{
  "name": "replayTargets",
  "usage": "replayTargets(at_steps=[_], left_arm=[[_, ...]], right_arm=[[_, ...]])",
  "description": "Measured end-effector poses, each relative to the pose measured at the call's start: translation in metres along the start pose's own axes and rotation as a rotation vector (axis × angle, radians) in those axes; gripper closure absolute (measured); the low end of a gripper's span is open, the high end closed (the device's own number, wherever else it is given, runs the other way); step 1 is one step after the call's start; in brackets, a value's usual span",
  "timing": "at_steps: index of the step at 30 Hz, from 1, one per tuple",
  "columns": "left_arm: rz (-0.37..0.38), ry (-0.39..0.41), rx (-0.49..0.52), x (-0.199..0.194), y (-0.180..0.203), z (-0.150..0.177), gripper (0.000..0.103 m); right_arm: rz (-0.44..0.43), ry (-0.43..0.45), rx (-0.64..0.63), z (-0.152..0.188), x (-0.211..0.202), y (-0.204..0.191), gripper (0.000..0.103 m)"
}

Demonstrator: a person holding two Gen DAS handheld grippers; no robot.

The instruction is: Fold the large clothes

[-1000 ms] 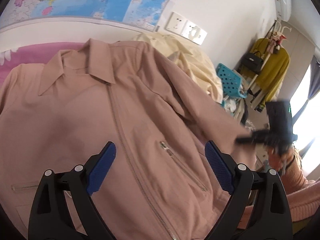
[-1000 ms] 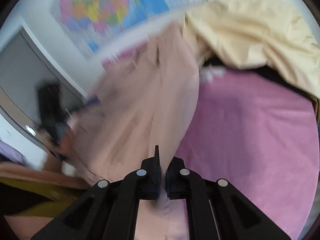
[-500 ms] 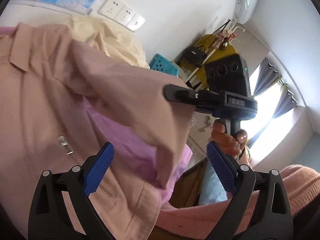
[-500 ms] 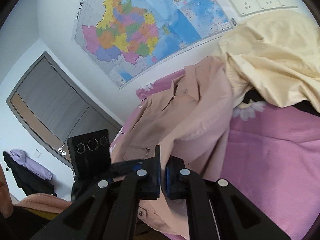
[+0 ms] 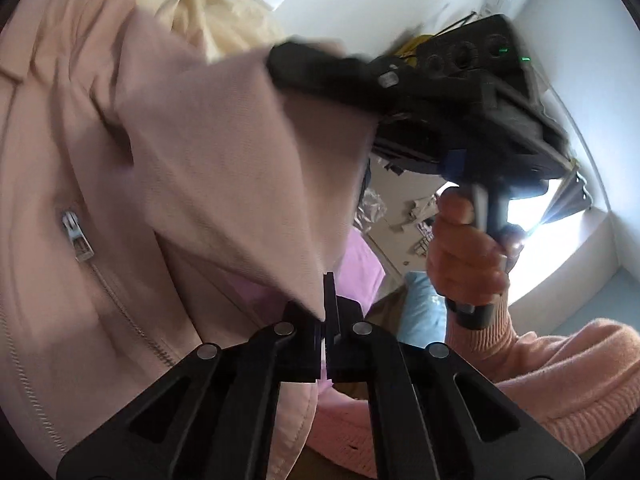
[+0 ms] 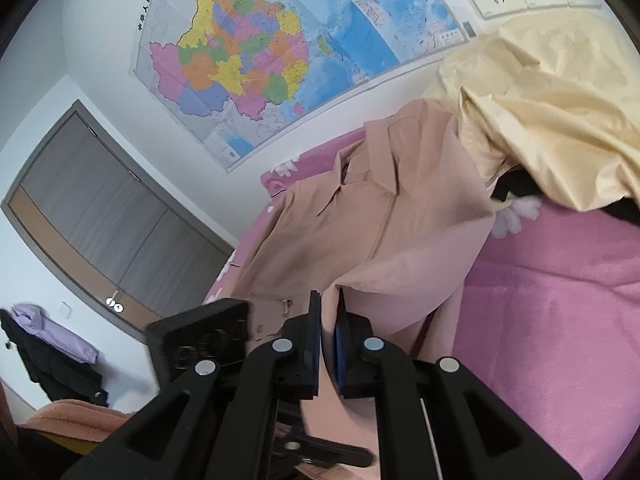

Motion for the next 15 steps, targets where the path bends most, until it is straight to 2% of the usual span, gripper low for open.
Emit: replayTargets(at_steps=[2,4,5,7,9,11,12,15], left_arm=[[-0.014,0.030,0.044,-0.021,0.008,0.001,0.102],[-0.017,0.071,0.057,-0.050,0.010,0.001,0.102],[-0.040,0.111,0.056,-0.075,0.008,0.000,0.102],[-0.107,0.171,0.039,-0.113,0.002,-0.002,0.102],[-0.210,0.239,-0.003,-0.161,-0.011,-0.001,0.102],[-0.330,0.267,-0.018,-0.188,-0.020,0.000,0.102],[-0.377,0.266,-0.035,-0.201,-0.030,0.001,0.102],[-0.439,0.228,-0.093,-0.212,-0.055,0.007,0.101]], right_arm=[[0.003,0.005,-0.006,-0.001,-0.003,0.000,0.085],[0.004,0.018,-0.025,-0.001,-0.009,-0.001,0.072],[0.003,0.019,-0.033,-0.002,-0.011,-0.002,0.070],[-0.003,0.014,-0.053,-0.003,-0.012,-0.002,0.058],[0.017,0.011,-0.066,-0.006,-0.011,-0.002,0.057],[0.039,0.004,-0.056,-0.012,-0.007,0.007,0.057],[0.056,0.000,-0.046,-0.016,-0.004,0.012,0.057],[0.153,-0.021,-0.040,-0.032,0.013,0.027,0.057]])
Point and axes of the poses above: each gripper's, at about its wrist camera, not at the fingertips, and x roughly the way its jaws point, y to its right, z to its underside, the point moved 2 cm from there along x, roughly the way its jaws point, and after that the axes turned 11 degrees about -y, right-handed, at the moved point
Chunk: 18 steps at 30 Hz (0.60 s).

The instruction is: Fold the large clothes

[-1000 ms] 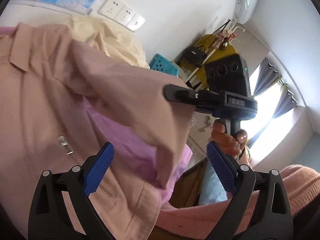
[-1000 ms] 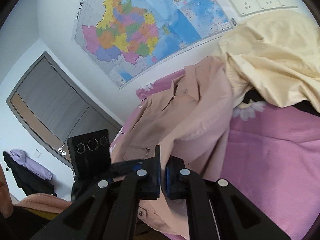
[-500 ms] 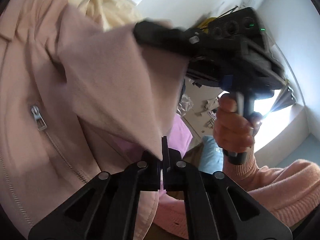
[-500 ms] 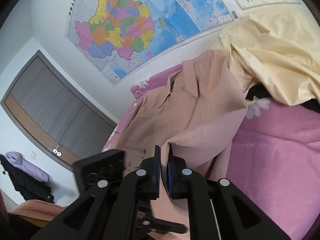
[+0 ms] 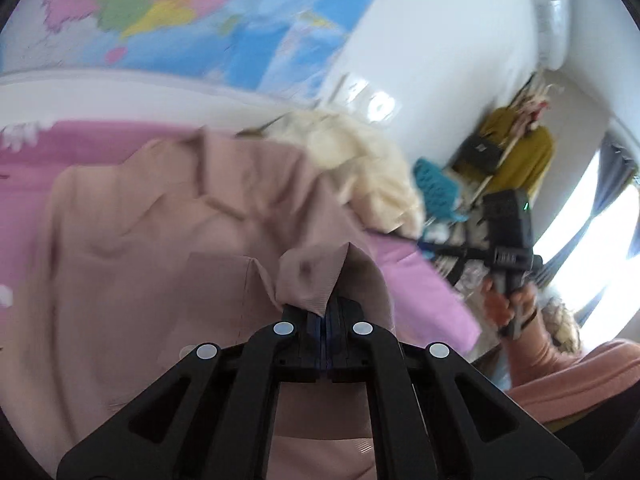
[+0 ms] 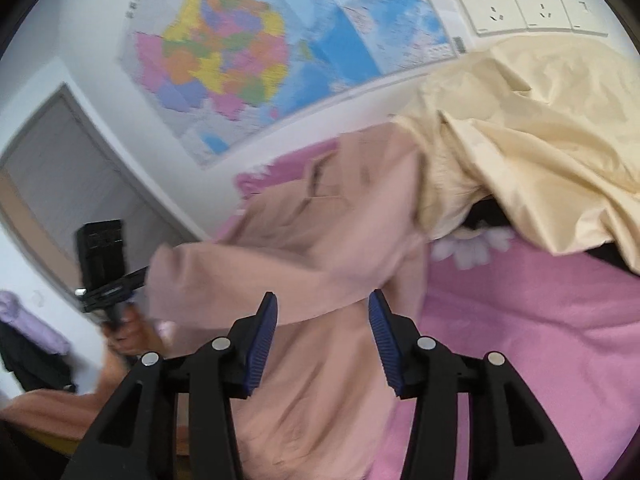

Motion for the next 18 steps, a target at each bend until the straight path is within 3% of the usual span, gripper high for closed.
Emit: replayTargets(at_steps=[2,5,8,10,12,13,18], left_arm=[[-0.060,-0.029,-0.042,0.001,-0.019,0.004,0.102],[-0.051,-0.084,-0.130,0.013,-0.048,0.018,0.098],[-0.044,-0.088,-0.161,0.016,-0.061,0.032,0.085],[-0.050,-0.095,-0.161,0.019,-0.063,0.039,0.053],[-0.055,-0.120,-0.162,0.021,-0.072,0.045,0.033],[-0.034,-0.136,-0.159,0.027,-0.072,0.044,0.032],[0.009,-0.207,-0.126,0.057,-0.066,0.045,0.026]], right_arm=[[0.050,-0.013,-0.006,-0.011,0.013,0.008,0.057],[0.083,-0.043,0.007,-0.034,0.040,0.023,0.057],[0.097,-0.062,0.016,-0.056,0.063,0.032,0.056],[0.102,-0.073,0.010,-0.067,0.078,0.035,0.049],[0.133,-0.074,-0.006,-0.078,0.090,0.037,0.042],[0.145,-0.073,-0.008,-0.082,0.095,0.039,0.037],[0.131,-0.094,0.028,-0.100,0.123,0.055,0.035]])
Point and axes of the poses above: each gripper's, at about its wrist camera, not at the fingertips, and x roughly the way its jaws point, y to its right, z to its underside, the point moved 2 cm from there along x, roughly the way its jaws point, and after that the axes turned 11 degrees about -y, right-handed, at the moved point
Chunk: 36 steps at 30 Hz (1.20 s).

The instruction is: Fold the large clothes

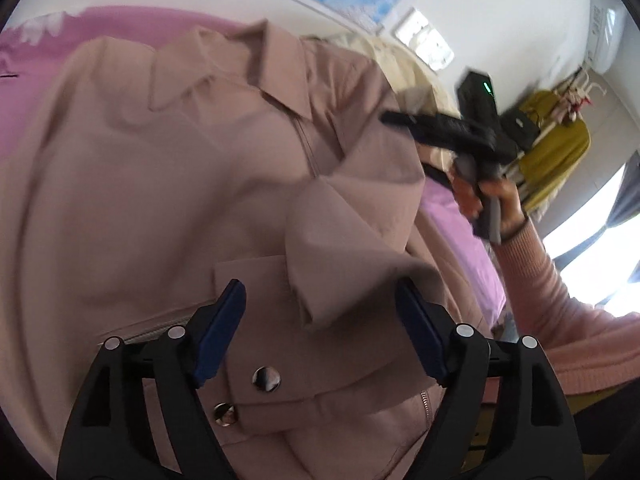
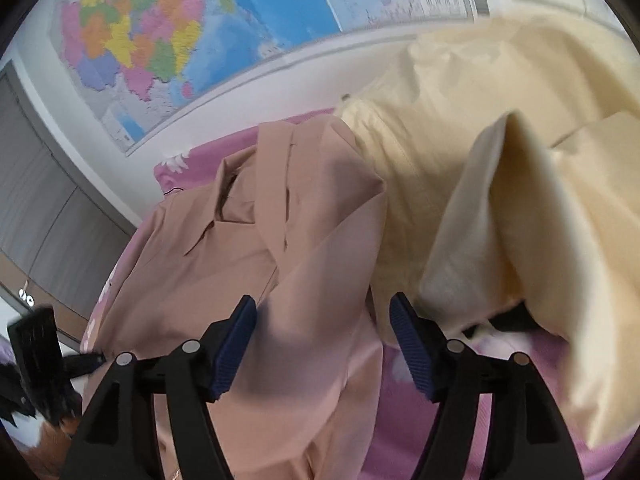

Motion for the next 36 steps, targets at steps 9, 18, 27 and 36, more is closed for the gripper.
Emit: replayTargets(at_steps=[9,18,27,36], left_arm=[[-0.216,0.004,0.095,0.001,0.009,-0.018,0.100],[-0.532,0.088,0.102,-0.033,-0.025,-0.094,0.092],[-0.446,0.003,0.042,-0.024,-0.074,-0.098,0.046],[-0.517,-0.146,0.064,0.002,-0.075,-0.063,0.021]], right_arm=[[0.131,0.014,-0.109,-0.001,-0.015,-0.013,0.100],[0.219,0.127,0.042,-0.030,-0.086,0.030,0.100],[0.091,0.171,0.004,-0.015,-0.093,0.012,0.060],[0.084,0.158,-0.114,0.021,-0.086,-0.018,0.043]])
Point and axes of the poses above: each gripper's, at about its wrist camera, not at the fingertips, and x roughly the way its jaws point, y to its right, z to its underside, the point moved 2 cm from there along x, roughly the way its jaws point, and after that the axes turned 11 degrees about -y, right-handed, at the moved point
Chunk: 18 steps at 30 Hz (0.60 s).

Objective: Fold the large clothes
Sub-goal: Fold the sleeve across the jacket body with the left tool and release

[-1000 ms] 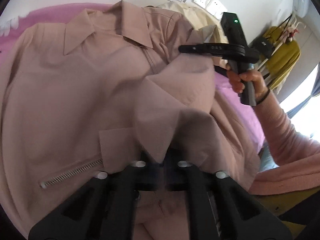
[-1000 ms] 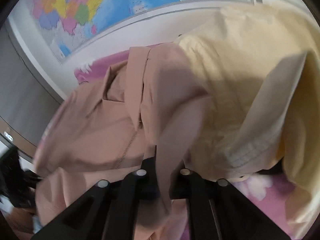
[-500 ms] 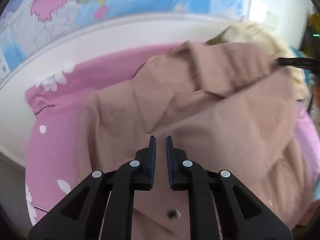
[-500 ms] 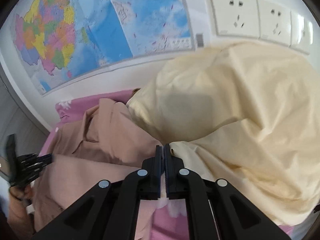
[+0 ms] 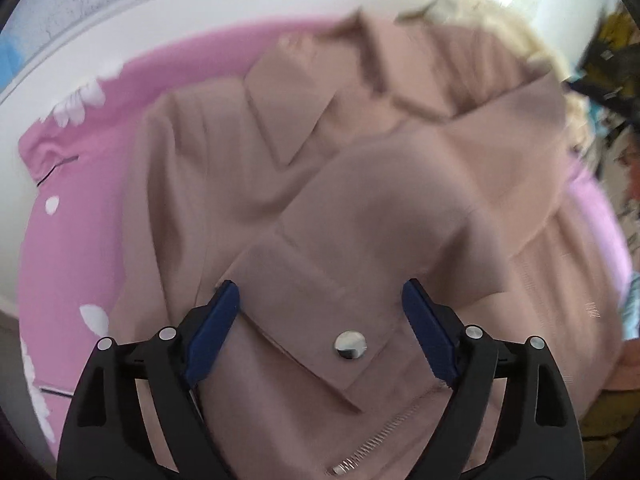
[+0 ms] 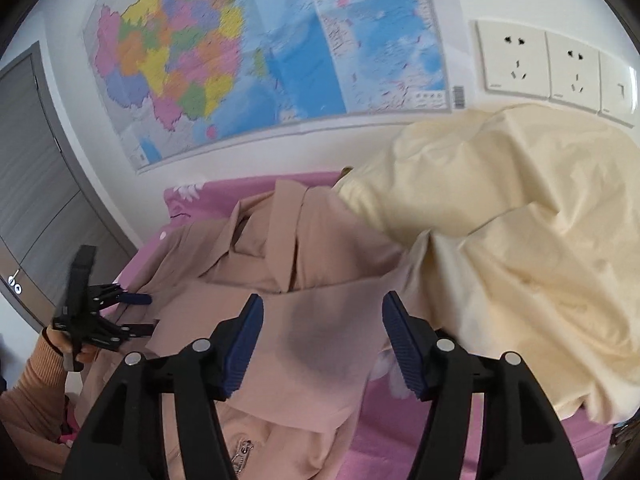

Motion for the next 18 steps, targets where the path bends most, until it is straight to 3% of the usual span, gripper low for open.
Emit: replayTargets(at_steps=[2,4,5,8,12,15,18], left_arm=[[-0.016,-0.007,0.014,0.009,0.003,-0.004,0.029],[-0.008,0.028,0.027,0.006,0.005,-0.007,0.074],[-0.013,0.040,0.025,0.003,0.004,-0.010,0.077],[-0.171,0.113,0.007,-0.017,-0.002,-0.022,0.084],[-0.287,0.157,-0.086,-0.032,-0.030,-0.037,0.088],[-0.286,0.143,-0.150,-0.031,-0.049,-0.042,0.089],[-0.295,0.107,-0.144,-0.016,-0.050,-0.043,0.089]], right_arm=[[-0.012,-0.007,0.009,0.004,0.006,-0.003,0.043],[-0.026,-0.016,0.017,0.007,0.011,-0.004,0.043],[-0.028,-0.018,0.019,0.008,0.013,-0.005,0.043],[-0.026,-0.012,0.011,0.010,0.012,-0.008,0.043],[-0.025,0.026,0.007,0.008,0.003,-0.013,0.043],[-0.032,0.031,-0.007,0.008,0.003,-0.018,0.043],[-0.030,0.013,-0.057,0.011,0.012,-0.033,0.043]])
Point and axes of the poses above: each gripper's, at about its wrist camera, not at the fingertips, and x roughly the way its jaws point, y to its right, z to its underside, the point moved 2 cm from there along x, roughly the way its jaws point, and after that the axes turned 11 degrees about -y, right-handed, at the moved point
